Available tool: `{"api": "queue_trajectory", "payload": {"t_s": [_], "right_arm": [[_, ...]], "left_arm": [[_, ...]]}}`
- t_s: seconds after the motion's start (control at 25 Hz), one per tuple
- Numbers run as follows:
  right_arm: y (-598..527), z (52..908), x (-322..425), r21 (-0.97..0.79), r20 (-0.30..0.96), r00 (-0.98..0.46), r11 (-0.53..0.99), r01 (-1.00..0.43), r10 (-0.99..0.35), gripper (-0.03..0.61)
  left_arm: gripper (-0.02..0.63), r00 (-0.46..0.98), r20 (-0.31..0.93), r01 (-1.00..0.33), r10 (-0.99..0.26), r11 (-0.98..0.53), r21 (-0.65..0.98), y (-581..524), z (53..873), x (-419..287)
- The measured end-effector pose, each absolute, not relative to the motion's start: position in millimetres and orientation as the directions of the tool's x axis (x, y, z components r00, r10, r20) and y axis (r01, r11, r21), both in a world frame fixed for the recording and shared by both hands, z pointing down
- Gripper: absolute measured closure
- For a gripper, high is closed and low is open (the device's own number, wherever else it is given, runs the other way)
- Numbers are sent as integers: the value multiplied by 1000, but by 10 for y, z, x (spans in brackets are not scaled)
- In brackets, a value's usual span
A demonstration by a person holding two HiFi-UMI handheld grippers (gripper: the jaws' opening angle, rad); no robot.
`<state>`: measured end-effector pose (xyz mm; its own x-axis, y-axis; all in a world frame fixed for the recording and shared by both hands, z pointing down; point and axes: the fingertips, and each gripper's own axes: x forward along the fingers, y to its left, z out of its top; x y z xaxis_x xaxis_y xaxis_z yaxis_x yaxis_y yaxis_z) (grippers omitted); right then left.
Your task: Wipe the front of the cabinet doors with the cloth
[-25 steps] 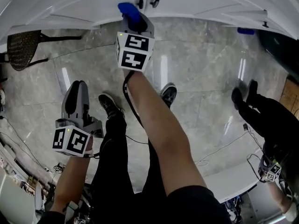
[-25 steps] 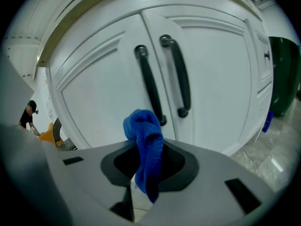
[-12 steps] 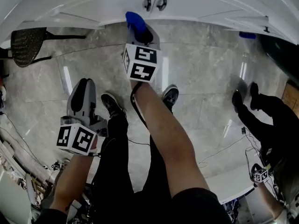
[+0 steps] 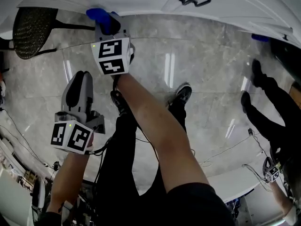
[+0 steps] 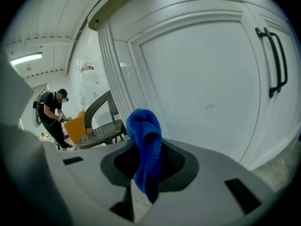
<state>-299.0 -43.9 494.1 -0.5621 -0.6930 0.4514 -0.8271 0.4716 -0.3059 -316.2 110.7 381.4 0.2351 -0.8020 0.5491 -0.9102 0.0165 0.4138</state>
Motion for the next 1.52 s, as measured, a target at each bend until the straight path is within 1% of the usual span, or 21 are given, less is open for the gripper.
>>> {"api": "queue_trajectory", "payload": {"t_s": [0.16,0.36,0.6,0.88,1.08,1.24,1.36,1.52], "right_arm": [[-561,5155,-3062,-317,487,-538,435,-843,-688,499],[-629,5225,-2844,-299,501,-526,433,-851,-688,499],[-814,5315,-2059,-289,524,-451,348,-892,-722,499],[-933,5544,-1013,-261,578,-360,252,-932,-732,499],[-940,5504,-713,-240,570,-359,268,-933,-739,497],[-909,5600,-424,-253,595,-288,166,-953,-750,497],[-851,5617,-406,-249,604,-272,147,-957,-749,497],[-682,5661,-761,-263,613,-310,182,-948,-727,497]], "left_arm": [[526,216,572,-913,-791,44,405,1234,3951,-3349],[526,211,606,-909,-767,74,410,1405,4097,-3254],[526,224,597,-914,-770,46,402,1185,4103,-2960],[526,266,603,-900,-752,31,436,1094,4176,-2313],[526,291,604,-885,-742,30,464,1059,4182,-2016],[526,299,602,-885,-741,20,465,1024,4162,-1989],[526,291,594,-885,-750,25,465,1011,4127,-2069],[526,281,590,-885,-757,34,465,1068,4102,-2280]]}}
